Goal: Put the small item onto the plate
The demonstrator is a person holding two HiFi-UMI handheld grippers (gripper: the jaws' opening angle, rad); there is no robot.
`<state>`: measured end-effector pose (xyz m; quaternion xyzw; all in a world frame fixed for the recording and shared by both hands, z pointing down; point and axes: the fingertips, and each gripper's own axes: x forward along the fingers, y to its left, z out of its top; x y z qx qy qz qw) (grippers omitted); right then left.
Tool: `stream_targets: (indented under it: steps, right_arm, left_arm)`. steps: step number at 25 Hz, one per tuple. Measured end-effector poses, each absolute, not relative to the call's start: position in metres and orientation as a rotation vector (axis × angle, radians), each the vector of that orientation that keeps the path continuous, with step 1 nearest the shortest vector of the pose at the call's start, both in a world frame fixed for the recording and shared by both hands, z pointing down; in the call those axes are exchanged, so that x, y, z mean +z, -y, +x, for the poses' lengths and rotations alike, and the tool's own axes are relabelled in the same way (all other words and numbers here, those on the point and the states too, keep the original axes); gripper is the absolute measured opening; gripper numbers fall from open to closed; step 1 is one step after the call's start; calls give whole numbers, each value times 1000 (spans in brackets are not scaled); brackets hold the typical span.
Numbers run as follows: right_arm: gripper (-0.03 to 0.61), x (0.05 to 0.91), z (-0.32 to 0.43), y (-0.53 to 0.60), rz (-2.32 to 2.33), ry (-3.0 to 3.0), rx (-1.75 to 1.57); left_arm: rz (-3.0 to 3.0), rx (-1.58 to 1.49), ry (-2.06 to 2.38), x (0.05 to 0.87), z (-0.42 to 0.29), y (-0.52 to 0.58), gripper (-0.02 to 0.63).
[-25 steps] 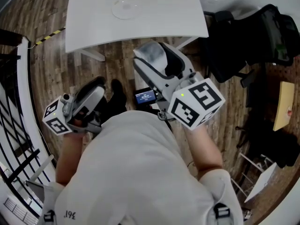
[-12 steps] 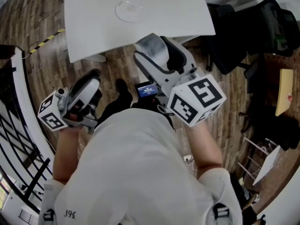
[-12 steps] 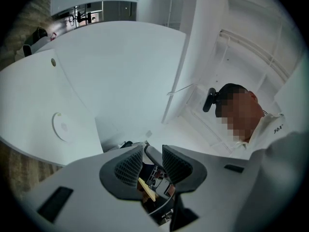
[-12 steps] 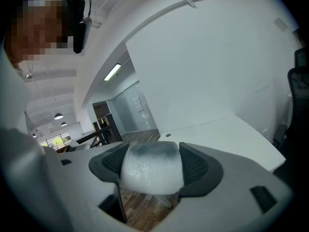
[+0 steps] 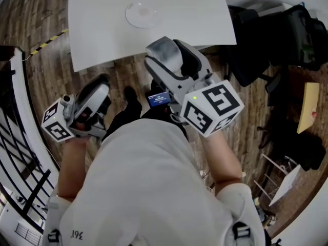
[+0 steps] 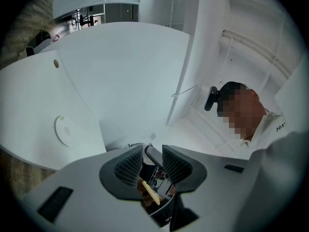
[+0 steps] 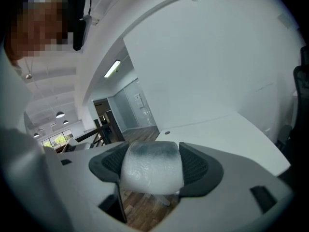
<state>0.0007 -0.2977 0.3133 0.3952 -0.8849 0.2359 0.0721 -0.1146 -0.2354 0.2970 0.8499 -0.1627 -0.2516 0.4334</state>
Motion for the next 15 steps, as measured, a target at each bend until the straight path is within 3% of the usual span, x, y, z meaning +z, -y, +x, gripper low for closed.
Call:
stream_targets:
  steps: [15]
  right_arm:
    - [314, 367, 16, 374, 1105, 2561, 632]
  left_arm:
    - [2132, -509, 518, 333, -88, 295, 114]
